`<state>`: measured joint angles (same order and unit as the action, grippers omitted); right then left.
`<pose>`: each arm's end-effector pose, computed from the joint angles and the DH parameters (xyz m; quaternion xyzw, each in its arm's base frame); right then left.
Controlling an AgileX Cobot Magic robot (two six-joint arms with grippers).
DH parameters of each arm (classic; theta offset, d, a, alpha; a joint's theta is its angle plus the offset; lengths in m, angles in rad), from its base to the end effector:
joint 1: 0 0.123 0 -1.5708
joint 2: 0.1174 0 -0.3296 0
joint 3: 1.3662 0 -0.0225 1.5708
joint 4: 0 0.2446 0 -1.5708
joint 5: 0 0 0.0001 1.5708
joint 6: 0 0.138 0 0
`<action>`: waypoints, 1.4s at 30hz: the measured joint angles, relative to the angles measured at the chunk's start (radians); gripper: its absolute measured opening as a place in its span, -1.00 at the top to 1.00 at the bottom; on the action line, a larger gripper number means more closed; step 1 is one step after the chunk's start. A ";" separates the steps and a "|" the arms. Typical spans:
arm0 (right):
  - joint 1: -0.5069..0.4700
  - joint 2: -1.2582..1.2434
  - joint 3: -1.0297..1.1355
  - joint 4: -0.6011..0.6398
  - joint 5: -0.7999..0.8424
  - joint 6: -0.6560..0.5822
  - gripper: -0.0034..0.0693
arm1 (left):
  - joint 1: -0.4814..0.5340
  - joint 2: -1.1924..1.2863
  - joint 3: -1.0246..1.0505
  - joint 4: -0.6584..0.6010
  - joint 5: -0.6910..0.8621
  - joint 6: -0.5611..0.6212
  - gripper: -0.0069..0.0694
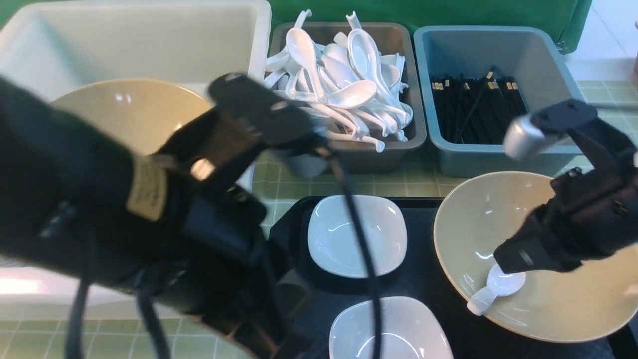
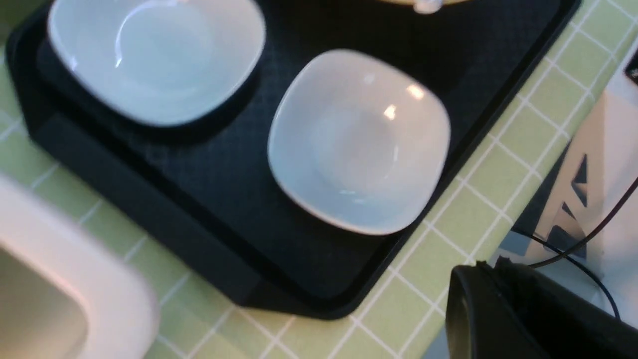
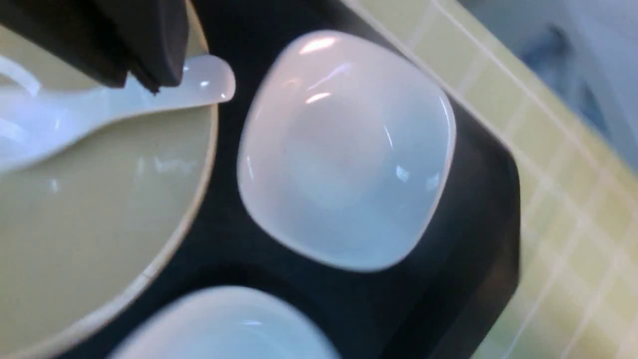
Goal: On green table put chopsticks spoon bowls plates into blue grey white boxes.
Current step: 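Reach down and grasp the white spoon resting in the bowl with the right gripper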
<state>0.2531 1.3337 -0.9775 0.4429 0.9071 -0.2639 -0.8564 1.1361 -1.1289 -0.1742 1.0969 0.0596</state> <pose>0.2383 0.1098 0.2896 -0.1491 0.9501 0.1952 0.1923 0.1225 -0.1738 0.3626 0.4084 0.8670 -0.1843 0.2180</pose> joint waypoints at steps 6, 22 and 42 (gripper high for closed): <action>-0.007 0.160 -0.032 0.001 0.096 0.241 0.42 | 0.022 -0.023 0.010 -0.005 0.000 -0.007 0.82; -0.014 0.228 -0.038 0.006 0.002 0.592 -0.49 | 0.022 -0.023 0.010 -0.057 -0.027 0.056 0.82; -0.026 0.311 -0.038 0.009 0.012 0.559 -0.08 | 0.022 -0.023 0.010 -0.058 -0.045 0.076 0.82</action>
<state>0.2269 1.6446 -1.0159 0.4515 0.9187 0.2954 -0.8348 1.1128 -1.1190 -0.2318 1.0519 0.1354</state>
